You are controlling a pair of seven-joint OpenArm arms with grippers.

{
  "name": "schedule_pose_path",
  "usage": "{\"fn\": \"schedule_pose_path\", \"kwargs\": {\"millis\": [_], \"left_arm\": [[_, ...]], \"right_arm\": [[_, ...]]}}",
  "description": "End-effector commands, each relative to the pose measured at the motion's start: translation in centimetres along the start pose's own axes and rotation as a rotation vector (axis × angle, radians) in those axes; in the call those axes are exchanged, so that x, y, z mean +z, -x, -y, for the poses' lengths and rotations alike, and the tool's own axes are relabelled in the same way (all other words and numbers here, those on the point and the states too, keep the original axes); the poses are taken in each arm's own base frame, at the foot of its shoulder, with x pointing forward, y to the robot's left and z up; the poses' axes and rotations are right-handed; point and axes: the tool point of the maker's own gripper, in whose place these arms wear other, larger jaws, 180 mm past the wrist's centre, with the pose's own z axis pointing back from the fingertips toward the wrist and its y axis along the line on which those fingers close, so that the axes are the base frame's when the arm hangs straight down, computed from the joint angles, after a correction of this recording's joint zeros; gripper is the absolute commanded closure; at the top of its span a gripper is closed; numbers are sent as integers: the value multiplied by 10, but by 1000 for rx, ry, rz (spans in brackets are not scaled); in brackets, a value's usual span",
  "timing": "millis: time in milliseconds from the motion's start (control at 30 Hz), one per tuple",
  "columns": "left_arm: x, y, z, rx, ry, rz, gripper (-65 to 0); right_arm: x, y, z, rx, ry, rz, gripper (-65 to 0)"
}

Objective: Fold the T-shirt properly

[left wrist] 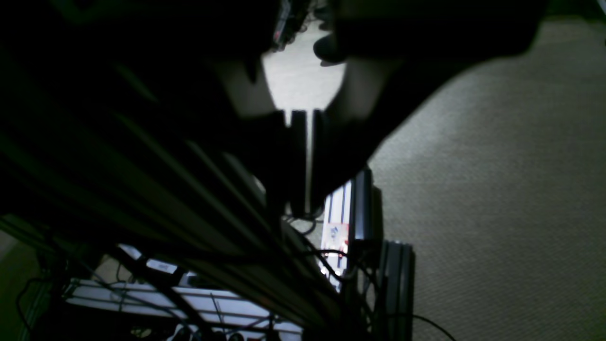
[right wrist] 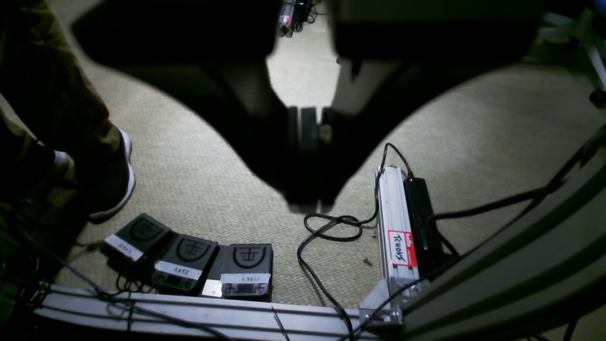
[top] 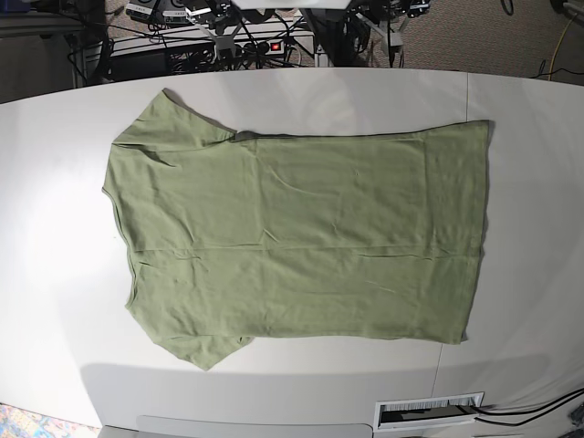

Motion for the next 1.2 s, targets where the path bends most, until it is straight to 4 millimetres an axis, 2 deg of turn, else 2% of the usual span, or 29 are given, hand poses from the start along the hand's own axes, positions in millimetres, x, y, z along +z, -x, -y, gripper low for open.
{"fn": "schedule_pose_path", "kwargs": {"millis": [0, 433, 733, 1067, 1167], "left_arm": [[0, -1, 5, 1, 21, 11, 0], [2, 12, 2, 10, 17, 24, 0], [3, 12, -1, 10, 13, 24, 0], [11, 5, -34, -9, -42, 30, 0], [13, 13, -39, -8, -48, 20, 0]], "right_arm": [[1, 0, 3, 10, 5, 13, 0], [1, 0, 4, 11, 6, 19, 0], [1, 3, 5, 29, 9, 8, 0], [3, 17, 23, 81, 41, -26, 0], [4, 25, 32, 85, 52, -52, 0]]}}
